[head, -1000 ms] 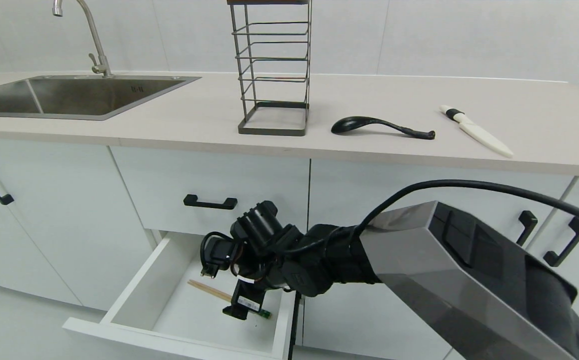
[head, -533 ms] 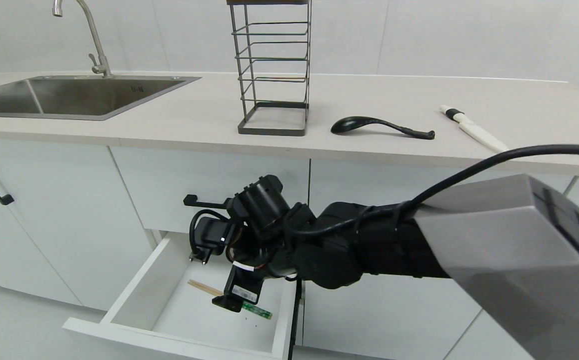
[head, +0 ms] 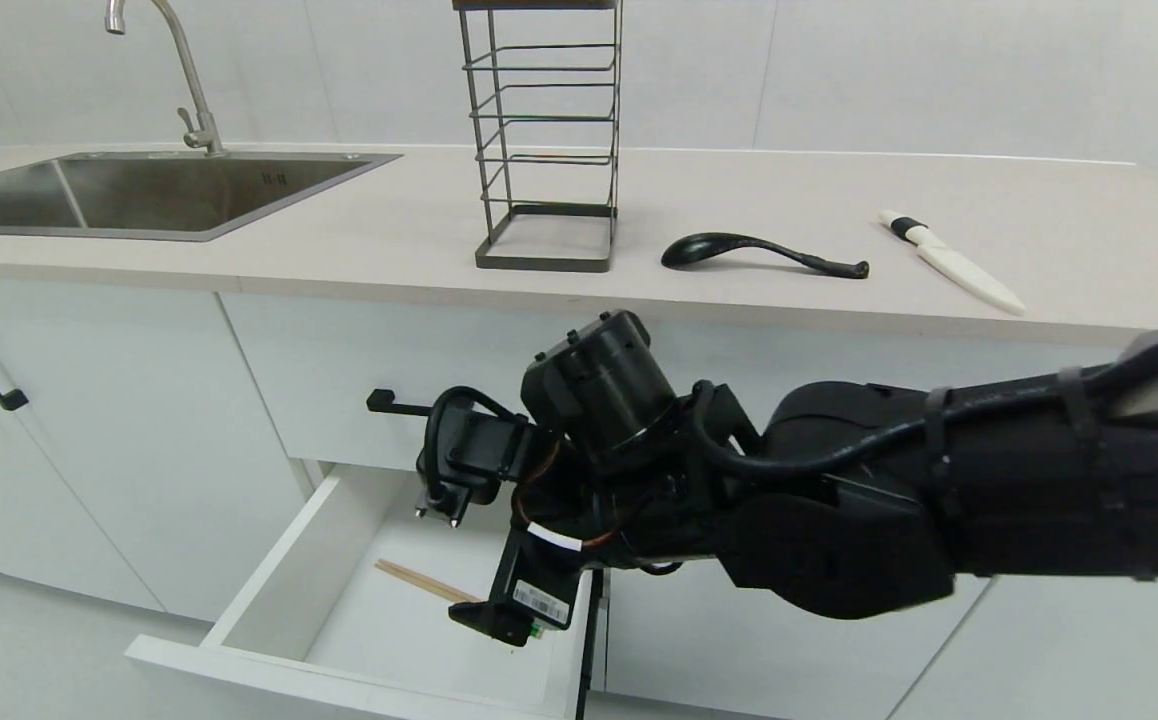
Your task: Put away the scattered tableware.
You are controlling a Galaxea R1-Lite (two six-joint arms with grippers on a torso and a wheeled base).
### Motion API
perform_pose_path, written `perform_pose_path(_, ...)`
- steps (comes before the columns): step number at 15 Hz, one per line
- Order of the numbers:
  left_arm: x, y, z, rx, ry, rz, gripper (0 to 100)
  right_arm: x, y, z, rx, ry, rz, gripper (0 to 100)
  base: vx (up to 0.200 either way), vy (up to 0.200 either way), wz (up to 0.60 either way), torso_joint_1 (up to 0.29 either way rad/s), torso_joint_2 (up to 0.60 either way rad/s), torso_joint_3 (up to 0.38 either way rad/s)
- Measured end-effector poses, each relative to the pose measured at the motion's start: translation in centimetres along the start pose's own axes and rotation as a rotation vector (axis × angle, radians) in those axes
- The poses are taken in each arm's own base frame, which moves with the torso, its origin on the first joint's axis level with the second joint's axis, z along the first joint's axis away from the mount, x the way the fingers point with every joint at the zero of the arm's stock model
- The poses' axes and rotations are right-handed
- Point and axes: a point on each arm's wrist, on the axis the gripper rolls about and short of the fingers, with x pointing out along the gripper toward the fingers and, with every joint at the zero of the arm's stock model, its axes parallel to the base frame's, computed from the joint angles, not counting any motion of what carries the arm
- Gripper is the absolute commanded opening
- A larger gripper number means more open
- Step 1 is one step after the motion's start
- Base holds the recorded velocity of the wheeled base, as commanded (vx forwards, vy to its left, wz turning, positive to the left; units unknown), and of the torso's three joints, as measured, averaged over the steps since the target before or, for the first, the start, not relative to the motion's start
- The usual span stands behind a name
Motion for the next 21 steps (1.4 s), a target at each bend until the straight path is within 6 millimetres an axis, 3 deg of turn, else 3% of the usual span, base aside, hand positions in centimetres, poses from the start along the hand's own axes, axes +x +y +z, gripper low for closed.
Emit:
perform_pose_path(8,0.0,0.0,0.0,0.0,0.0,0.0,100,-5.7,2.4,-2.6,0.199,-0.119,-0.025,100,0.0,0.0,0.0,0.0,0.0,0.0)
perform_pose_path(14,0.0,0.0,0.0,0.0,0.0,0.0,100,-10.2,4.1,-6.4,0.267,-0.146,-0.063,100,0.0,0.0,0.0,0.0,0.0,0.0)
perform_pose_path(21,0.0,0.0,0.0,0.0,0.0,0.0,100,-12.7,5.1,-11.7,0.329,-0.121,-0.226,100,0.0,0.0,0.0,0.0,0.0,0.0)
